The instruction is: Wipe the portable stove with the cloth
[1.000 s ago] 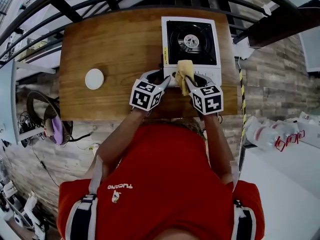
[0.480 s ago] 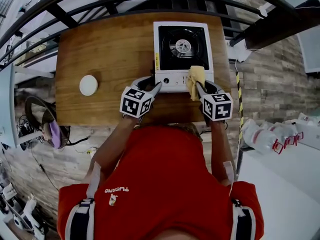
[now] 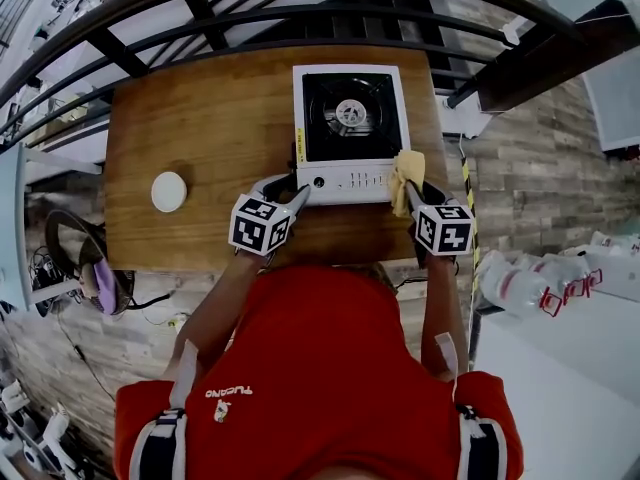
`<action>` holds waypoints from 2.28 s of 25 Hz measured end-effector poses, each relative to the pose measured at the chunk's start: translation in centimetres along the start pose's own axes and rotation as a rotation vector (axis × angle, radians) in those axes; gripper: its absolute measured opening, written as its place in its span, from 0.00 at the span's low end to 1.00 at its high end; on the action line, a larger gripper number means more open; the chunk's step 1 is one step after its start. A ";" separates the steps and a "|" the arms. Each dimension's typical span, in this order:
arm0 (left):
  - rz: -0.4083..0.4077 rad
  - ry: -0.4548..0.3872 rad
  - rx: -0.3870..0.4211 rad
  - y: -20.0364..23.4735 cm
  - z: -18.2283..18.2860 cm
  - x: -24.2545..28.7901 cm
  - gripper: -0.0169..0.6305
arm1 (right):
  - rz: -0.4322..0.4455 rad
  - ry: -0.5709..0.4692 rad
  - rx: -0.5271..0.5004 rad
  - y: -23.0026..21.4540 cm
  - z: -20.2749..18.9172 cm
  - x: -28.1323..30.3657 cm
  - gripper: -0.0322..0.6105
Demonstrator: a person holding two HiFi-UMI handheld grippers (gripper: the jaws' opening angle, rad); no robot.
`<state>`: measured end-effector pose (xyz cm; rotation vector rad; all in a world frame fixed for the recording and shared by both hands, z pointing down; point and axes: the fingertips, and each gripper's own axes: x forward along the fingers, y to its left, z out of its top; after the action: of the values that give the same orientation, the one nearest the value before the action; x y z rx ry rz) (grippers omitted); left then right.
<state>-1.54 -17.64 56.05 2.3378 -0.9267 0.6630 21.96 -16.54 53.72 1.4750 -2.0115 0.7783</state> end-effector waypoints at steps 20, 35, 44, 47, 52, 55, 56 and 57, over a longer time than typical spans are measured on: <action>0.027 0.013 0.014 -0.3 0.0 0.1 0.28 | -0.035 -0.017 -0.025 -4.0 2.3 1.8 0.19; 0.044 0.030 -0.004 -0.1 0.2 0.3 0.28 | -0.003 -0.019 -0.122 -5.5 7.7 7.2 0.19; 0.058 0.050 -0.026 0.1 0.2 0.3 0.28 | 0.035 -0.021 -0.174 -6.7 11.2 10.5 0.19; 0.060 0.057 -0.044 0.2 0.1 0.2 0.28 | 0.053 -0.027 -0.185 -7.0 12.4 11.6 0.19; 0.070 0.068 -0.068 0.3 0.1 0.2 0.28 | 0.078 -0.034 -0.200 -7.6 14.2 13.2 0.19; 0.078 0.069 -0.072 0.3 -0.1 0.2 0.28 | 0.085 -0.027 -0.223 -7.8 15.1 14.2 0.19; 0.078 0.067 -0.074 0.3 -0.1 0.3 0.28 | 0.084 -0.023 -0.233 -7.9 15.4 14.5 0.19; 0.075 0.064 -0.076 0.2 -0.1 0.2 0.28 | 0.083 -0.021 -0.242 -8.0 15.7 14.8 0.19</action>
<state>-1.57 -17.80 56.37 2.2113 -0.9977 0.7162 24.47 -39.36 54.26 1.2744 -2.1100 0.5308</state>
